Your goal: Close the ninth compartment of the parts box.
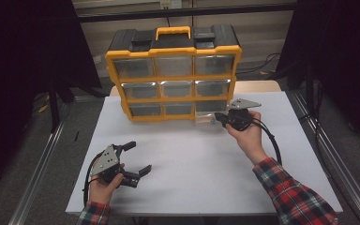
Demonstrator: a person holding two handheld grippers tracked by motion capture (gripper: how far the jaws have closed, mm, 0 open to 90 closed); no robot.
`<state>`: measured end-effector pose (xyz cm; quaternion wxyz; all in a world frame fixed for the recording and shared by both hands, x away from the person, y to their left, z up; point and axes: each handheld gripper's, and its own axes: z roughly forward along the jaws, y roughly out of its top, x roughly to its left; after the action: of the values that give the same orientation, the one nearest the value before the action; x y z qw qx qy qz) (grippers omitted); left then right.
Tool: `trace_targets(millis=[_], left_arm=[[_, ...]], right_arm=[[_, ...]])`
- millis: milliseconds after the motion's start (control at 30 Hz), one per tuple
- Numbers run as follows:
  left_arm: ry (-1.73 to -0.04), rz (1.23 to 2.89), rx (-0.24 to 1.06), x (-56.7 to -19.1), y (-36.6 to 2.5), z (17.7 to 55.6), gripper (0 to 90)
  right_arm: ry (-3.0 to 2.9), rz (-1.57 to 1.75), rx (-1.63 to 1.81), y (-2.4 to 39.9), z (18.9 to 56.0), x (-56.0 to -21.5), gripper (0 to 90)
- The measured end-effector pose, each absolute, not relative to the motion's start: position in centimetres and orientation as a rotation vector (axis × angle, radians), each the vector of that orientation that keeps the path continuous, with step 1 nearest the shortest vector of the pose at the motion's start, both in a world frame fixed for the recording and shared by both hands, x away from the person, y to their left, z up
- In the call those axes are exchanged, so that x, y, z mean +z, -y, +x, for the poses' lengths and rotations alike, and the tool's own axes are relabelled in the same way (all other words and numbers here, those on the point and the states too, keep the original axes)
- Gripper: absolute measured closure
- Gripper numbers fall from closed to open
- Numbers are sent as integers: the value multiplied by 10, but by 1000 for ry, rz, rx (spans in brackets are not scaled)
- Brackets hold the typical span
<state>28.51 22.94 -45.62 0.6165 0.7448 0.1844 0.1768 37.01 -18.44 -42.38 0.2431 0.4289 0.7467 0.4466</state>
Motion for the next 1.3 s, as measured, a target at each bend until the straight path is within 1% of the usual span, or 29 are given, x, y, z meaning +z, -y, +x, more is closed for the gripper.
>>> trace_targets(millis=[433,467,833,867,1100,1133,1300], left_arm=[[-426,1715,407,-456,-229,286,4],[-448,1728,441,-456,-229,284,4],[-451,1724,436,-456,-229,284,4],[-425,1716,407,-456,-230,285,4],[-429,1718,411,-456,-230,285,4],[-453,1724,437,-456,-229,284,4],[-447,1726,438,-456,-229,284,4]], right_arm=[[-2012,1192,1233,186,376,-426,900],[-2009,1195,1228,186,376,-426,900],[-2000,1203,1227,185,383,-425,900],[-1996,1205,1227,185,384,-425,900],[-1994,1205,1229,185,386,-426,900],[-1993,1207,1227,185,386,-426,900],[-1988,1207,1226,186,388,-426,900]])
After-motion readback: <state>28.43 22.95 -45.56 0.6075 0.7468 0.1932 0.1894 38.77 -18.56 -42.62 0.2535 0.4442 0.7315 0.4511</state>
